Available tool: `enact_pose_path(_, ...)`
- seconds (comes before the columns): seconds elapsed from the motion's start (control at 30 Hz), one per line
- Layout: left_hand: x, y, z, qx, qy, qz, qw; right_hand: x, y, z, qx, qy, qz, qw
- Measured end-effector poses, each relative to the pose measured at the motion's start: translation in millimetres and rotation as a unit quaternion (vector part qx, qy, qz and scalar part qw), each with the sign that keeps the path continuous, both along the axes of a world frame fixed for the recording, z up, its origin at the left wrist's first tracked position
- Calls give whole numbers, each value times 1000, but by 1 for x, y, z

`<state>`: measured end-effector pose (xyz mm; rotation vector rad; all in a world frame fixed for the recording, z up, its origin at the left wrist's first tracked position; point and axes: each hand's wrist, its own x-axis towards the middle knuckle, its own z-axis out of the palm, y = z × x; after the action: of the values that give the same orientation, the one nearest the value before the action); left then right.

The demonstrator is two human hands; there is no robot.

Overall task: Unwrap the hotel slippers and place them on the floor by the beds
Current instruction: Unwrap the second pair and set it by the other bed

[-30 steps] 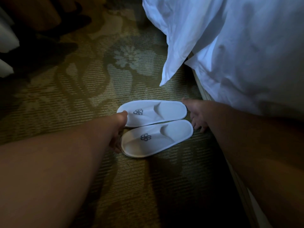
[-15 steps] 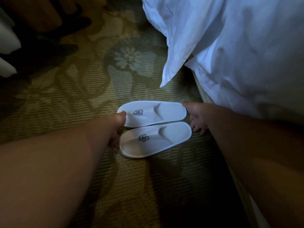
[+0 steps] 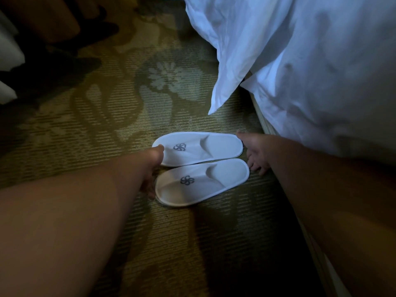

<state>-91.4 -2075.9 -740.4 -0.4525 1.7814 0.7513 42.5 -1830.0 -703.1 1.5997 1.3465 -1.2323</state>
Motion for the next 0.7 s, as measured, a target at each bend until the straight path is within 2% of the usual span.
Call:
enact_pose_path(0.3, -16, 14, 18, -50, -53, -39, 997, -12, 1, 11, 5, 18, -11, 1000)
enact_pose_path(0.57, -56, 38, 33, -72, 46, -34, 996, -42, 14, 27, 38, 37, 16, 998)
enact_pose_path(0.7, -60, 45, 31, -36, 64, -12, 997, -46, 15, 23, 41, 27, 20, 999)
